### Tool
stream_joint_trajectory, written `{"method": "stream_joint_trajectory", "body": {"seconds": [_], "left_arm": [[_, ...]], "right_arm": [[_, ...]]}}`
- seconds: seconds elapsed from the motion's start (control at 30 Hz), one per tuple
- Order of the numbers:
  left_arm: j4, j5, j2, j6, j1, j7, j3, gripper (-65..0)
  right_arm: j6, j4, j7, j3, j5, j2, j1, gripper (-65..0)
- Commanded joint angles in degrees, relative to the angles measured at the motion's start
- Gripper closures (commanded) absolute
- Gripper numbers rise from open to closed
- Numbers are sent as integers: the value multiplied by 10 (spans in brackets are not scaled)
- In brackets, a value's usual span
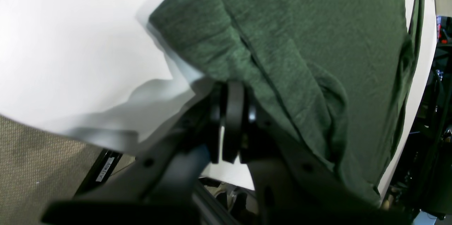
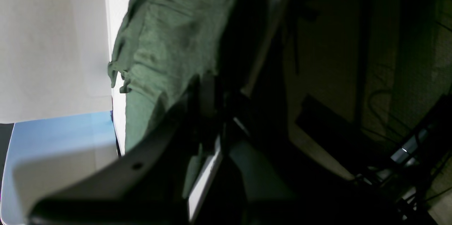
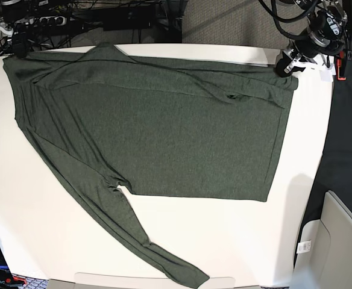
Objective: Fold the T-shirt properly
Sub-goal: 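Lower the shoulder edge flat and hold both grippers still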
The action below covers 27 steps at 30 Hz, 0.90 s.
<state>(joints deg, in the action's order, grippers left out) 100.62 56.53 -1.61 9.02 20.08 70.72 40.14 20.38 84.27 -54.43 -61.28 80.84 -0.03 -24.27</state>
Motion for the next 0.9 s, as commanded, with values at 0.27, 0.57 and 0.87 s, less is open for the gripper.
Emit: {"method": "stream_joint_trajectory", "body": {"seconds": [0.27, 0.57, 0.87], "left_arm": [[18, 12, -6, 2, 19, 5, 23, 0], [18, 22, -6, 2, 32, 5, 30, 0], [18, 63, -6, 2, 49, 0, 30, 0]], "right_arm": [[3, 10, 6, -3, 10, 7, 11, -4], [3, 10, 6, -1, 9, 7, 22, -4], [3, 10, 6, -1, 10, 7, 9, -6]]}}
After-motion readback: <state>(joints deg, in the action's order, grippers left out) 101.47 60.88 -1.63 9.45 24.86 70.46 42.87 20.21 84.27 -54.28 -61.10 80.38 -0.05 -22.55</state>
